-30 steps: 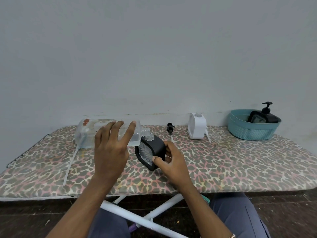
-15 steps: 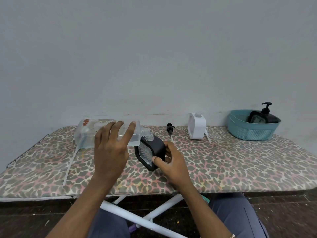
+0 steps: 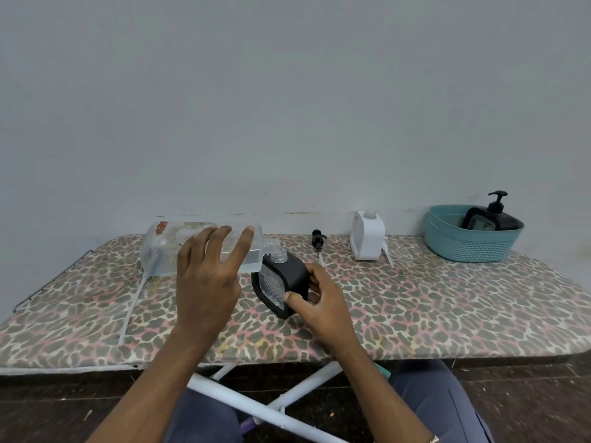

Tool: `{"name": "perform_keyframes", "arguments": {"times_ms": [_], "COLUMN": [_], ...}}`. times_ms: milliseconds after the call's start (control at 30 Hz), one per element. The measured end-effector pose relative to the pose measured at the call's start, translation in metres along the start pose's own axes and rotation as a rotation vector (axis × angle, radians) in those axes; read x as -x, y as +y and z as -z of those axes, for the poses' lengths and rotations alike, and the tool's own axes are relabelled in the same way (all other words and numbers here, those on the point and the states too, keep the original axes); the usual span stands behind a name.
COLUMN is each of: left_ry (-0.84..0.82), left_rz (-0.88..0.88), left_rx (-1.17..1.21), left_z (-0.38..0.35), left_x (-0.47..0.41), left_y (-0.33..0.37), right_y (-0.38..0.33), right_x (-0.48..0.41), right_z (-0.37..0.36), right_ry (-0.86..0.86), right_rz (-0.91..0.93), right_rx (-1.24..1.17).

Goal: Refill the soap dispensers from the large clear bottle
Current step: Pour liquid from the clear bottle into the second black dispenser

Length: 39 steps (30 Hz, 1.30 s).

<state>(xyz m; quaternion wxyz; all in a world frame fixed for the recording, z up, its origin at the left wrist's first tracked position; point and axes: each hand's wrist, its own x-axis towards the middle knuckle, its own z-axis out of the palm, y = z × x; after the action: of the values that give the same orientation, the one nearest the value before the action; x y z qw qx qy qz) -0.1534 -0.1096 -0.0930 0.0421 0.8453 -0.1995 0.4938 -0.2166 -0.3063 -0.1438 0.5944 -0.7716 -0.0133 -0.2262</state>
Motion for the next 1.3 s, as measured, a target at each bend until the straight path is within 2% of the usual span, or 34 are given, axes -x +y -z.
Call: {"name": "perform_keyframes", "arguments": {"times_ms": [1300], "left_ry": [0.003], "left_rz": [0.028], "left_rx": [0.052], "left_z": [-0.0036], "left_x": [0.0016], "left_y": [-0.0027], "right_y": [-0.0012], "right_x": [0.0006], "right_z": [0.0008], "right_ry": [-0.01], "right_rz": [0.0], "right_rx": [-0.023]}}
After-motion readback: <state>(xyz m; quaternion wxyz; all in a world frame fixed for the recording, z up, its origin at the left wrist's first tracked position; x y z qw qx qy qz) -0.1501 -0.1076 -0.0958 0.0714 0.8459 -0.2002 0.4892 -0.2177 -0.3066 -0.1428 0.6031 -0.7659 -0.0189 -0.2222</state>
